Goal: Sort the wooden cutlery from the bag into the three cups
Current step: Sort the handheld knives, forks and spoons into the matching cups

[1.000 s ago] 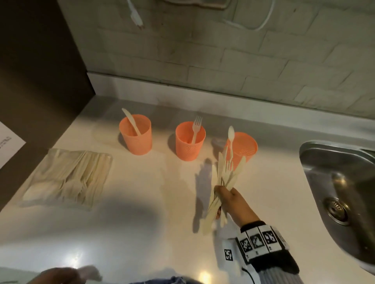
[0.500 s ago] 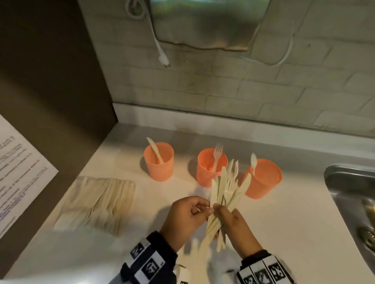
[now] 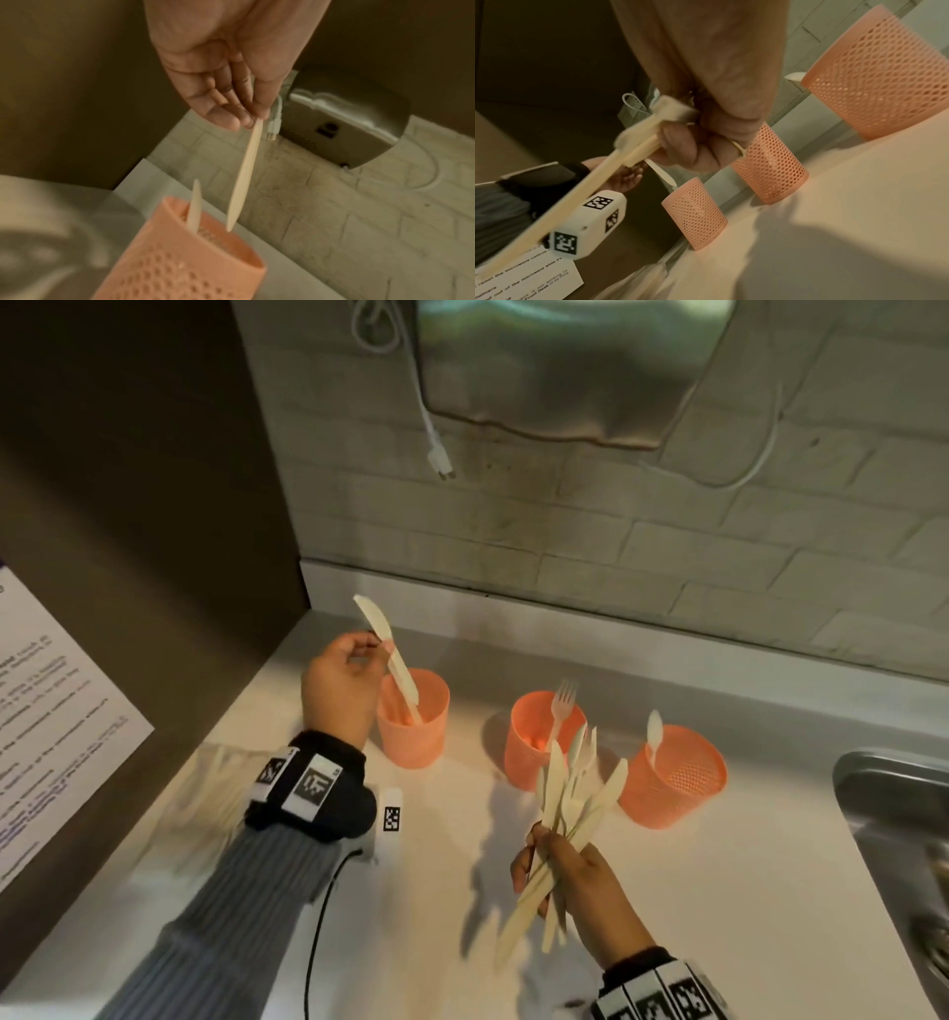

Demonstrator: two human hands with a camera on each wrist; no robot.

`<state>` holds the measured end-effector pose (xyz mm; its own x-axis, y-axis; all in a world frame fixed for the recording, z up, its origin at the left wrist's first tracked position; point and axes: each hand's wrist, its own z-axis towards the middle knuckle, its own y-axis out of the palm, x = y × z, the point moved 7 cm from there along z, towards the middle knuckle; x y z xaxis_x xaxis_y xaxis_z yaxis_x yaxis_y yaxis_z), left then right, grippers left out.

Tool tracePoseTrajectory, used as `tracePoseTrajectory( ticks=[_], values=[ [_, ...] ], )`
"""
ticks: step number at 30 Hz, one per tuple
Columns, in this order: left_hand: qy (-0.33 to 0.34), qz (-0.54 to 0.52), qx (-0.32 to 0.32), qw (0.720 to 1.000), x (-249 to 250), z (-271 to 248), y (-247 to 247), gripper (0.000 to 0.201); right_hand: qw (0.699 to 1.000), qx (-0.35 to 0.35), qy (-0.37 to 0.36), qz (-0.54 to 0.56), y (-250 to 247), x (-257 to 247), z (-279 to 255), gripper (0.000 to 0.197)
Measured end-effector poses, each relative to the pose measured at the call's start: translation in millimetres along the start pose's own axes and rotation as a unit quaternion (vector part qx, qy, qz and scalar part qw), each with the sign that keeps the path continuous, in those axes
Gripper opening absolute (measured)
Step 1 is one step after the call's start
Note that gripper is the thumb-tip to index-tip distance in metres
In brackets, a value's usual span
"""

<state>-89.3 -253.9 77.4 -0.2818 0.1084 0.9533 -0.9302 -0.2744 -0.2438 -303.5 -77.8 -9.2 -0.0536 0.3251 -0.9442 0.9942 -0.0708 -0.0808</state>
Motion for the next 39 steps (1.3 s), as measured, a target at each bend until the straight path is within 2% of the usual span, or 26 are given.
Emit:
tracePoseTrajectory(
  ticks=[3, 6, 7, 9, 11, 13, 14, 16, 18, 21, 22, 25, 28, 30, 34, 37, 39],
  values=[
    [-0.031, 0.065, -0.027, 0.997, -26, 13, 13, 0.020, 1.000, 0.000, 0.000, -0.017, -1, 2, 2, 0.053],
    [-0.045, 0.120, -0.053, 0.990, -39, 9, 20, 0.041, 1.000, 0.000, 0.005, -0.027, -2, 2, 2, 0.053],
    [-0.042, 0.113, -0.049, 0.991, -36, 1, 20, 0.046, 0.999, -0.002, 0.002, -0.033, -2, 0, 2, 0.054],
    [0.009, 0.067, -0.062, 0.996, -16, -23, 25, 0.037, 0.999, -0.009, -0.002, -0.041, -1, -2, 3, 0.054],
    [0.071, 0.022, -0.158, 0.985, 9, -62, 42, 0.019, 0.999, -0.005, -0.009, -0.035, 1, -4, 5, 0.052],
    [0.092, 0.006, -0.289, 0.953, 25, -108, 62, 0.007, 0.999, 0.006, -0.023, -0.026, 2, -5, 6, 0.047],
    [0.092, 0.013, -0.331, 0.939, 28, -126, 70, 0.008, 0.999, 0.009, -0.033, -0.028, 4, -6, 8, 0.043],
    [0.075, 0.036, -0.371, 0.925, 24, -148, 80, 0.015, 0.998, 0.014, -0.032, -0.058, 7, -8, 11, 0.039],
    [0.055, 0.049, -0.371, 0.926, 19, -156, 86, 0.016, 0.997, 0.023, -0.021, -0.072, 7, -7, 10, 0.036],
    [0.031, 0.042, -0.372, 0.927, 16, -156, 89, 0.021, 0.998, 0.036, -0.054, -0.021, 4, -13, 3, 0.011],
    [0.016, 0.027, -0.378, 0.925, 14, -156, 89, 0.025, 0.997, 0.043, -0.050, -0.031, 3, -11, 1, 0.009],
    [0.003, 0.001, -0.390, 0.921, 12, -159, 91, 0.032, 0.991, 0.056, -0.032, -0.121, 3, -12, 4, 0.017],
    [0.003, -0.017, -0.397, 0.918, 9, -166, 95, 0.031, 0.975, 0.022, -0.029, -0.221, 11, -19, 9, 0.034],
    [-0.011, -0.024, -0.405, 0.914, 3, -168, 96, 0.029, 0.969, 0.012, -0.042, -0.244, 15, -19, 9, 0.031],
    [-0.031, -0.034, -0.427, 0.903, 3, -163, 93, 0.011, 0.988, 0.041, -0.083, -0.126, 10, -18, 1, 0.025],
    [-0.055, -0.080, -0.418, 0.903, 11, -146, 83, 0.007, 0.997, 0.025, -0.072, -0.029, 8, -18, -3, 0.017],
    [-0.069, -0.108, -0.401, 0.907, 15, -129, 74, 0.005, 0.998, 0.016, -0.064, 0.001, 5, -15, -2, 0.027]
  ],
)
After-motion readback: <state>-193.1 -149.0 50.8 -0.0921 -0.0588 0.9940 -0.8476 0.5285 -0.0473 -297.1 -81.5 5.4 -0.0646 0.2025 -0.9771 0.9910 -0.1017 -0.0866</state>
